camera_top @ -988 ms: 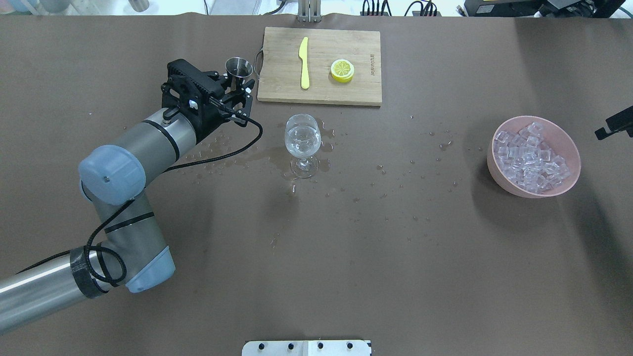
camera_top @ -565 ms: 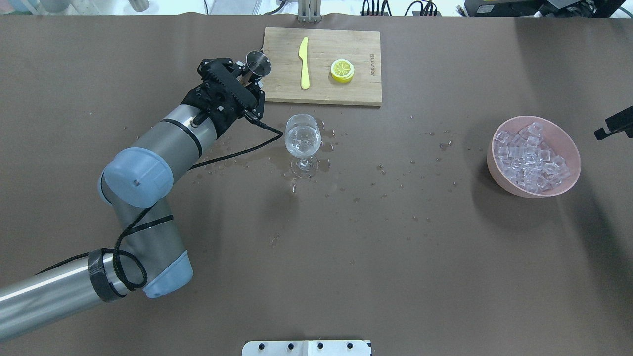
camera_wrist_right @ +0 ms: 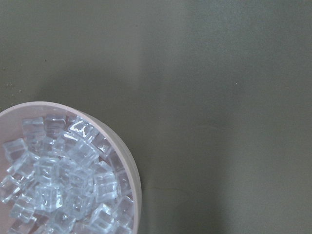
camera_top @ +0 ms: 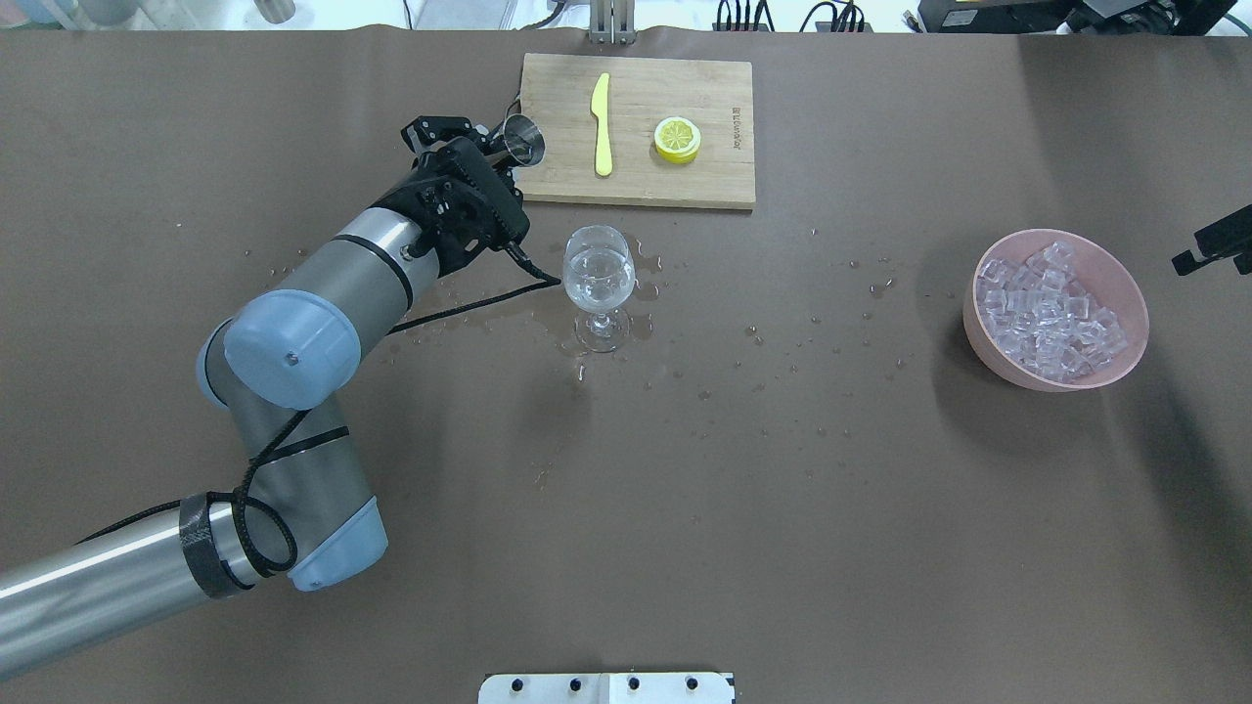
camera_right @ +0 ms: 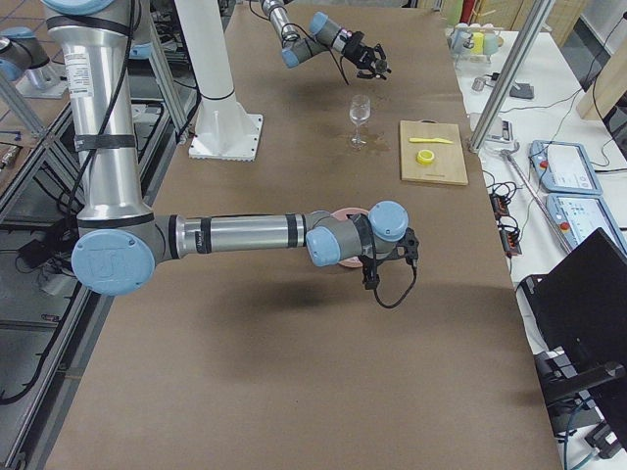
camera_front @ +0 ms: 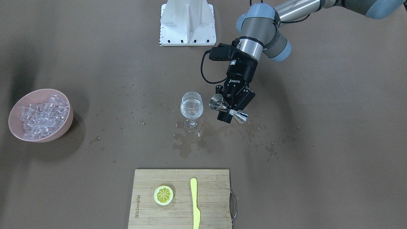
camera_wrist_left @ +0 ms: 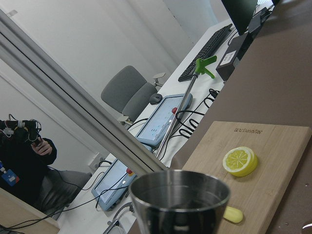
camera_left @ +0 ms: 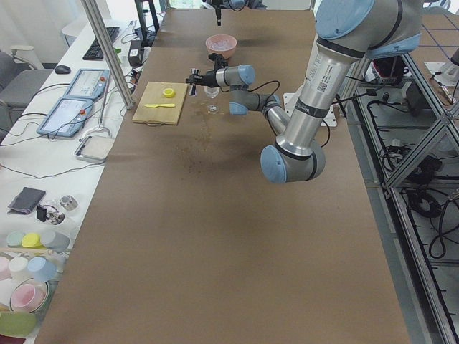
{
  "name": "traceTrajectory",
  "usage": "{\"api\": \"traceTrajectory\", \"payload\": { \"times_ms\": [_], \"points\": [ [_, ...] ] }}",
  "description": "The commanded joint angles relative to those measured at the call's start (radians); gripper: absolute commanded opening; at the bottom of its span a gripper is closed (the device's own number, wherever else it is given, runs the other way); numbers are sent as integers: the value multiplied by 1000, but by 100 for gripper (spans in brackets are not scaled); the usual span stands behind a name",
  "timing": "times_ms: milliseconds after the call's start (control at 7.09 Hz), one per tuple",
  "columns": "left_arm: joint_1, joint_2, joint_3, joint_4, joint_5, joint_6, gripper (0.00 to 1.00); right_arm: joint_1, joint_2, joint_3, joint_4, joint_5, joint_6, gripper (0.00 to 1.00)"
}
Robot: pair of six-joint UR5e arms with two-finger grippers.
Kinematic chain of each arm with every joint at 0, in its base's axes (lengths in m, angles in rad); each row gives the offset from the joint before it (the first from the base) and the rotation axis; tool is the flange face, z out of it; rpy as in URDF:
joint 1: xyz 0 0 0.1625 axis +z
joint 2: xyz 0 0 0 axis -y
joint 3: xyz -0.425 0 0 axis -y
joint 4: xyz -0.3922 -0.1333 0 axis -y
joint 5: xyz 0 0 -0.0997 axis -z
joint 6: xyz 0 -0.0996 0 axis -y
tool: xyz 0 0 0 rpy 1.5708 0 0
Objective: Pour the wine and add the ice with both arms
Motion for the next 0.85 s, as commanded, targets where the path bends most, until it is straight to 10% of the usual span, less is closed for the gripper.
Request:
{"api": "traceTrajectory", "payload": {
  "times_ms": [0, 706],
  "points": [
    [0, -5, -3, 19, 0, 62, 0, 0, 0, -1, 0, 1, 1, 100],
    [80, -26, 0, 29, 95, 172, 0, 2, 0, -1, 0, 17, 1, 100]
  ]
}}
